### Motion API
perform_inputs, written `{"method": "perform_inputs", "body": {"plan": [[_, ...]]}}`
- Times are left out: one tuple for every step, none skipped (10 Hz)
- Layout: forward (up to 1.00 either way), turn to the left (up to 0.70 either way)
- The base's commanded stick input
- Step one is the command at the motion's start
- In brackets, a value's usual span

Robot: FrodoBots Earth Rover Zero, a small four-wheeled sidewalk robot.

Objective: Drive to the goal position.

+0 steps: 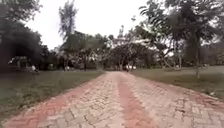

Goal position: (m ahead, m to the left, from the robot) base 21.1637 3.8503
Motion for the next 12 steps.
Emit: {"method": "perform_inputs", "body": {"plan": [[0.70,0.00],[0.70,0.00],[0.70,0.00],[0.70,0.00],[0.70,0.00],[0.70,0.00],[0.70,0.00],[0.70,0.00],[0.70,0.00],[0.70,0.00],[0.70,0.00],[0.70,0.00]]}}
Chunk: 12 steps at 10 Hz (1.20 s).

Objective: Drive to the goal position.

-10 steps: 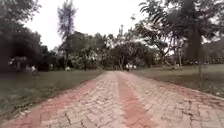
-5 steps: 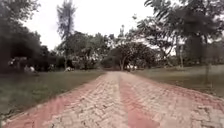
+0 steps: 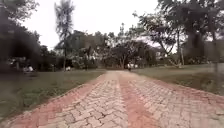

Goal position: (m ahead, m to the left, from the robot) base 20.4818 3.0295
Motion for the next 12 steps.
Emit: {"method": "perform_inputs", "body": {"plan": [[0.70,0.00],[0.70,0.00],[0.70,0.00],[0.70,0.00],[0.70,0.00],[0.70,0.00],[0.70,0.00],[0.70,0.00],[0.70,0.00],[0.70,0.00],[0.70,0.00],[0.70,0.00]]}}
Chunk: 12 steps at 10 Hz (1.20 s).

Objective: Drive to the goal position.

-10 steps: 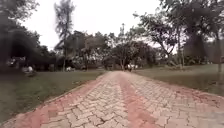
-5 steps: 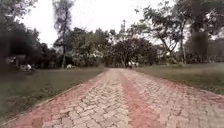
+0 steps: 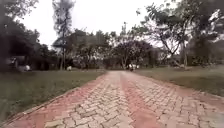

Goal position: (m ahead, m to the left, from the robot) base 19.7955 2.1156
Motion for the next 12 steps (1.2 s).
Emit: {"method": "perform_inputs", "body": {"plan": [[0.70,0.00],[0.70,0.00],[0.70,0.00],[0.70,0.00],[0.70,0.00],[0.70,0.00],[0.70,-0.07],[0.70,-0.25],[0.70,-0.22],[0.70,-0.30],[0.70,-0.28],[0.70,-0.10]]}}
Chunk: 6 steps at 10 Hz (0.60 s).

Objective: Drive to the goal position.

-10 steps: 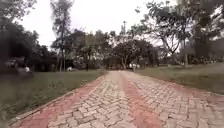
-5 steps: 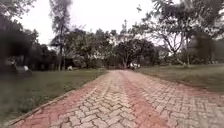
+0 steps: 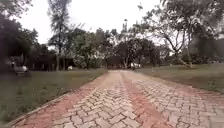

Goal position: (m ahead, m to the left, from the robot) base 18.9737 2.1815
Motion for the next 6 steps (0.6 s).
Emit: {"method": "perform_inputs", "body": {"plan": [[0.70,0.00],[0.70,0.00],[0.70,0.00],[0.70,0.00],[0.70,0.00],[0.70,0.00]]}}
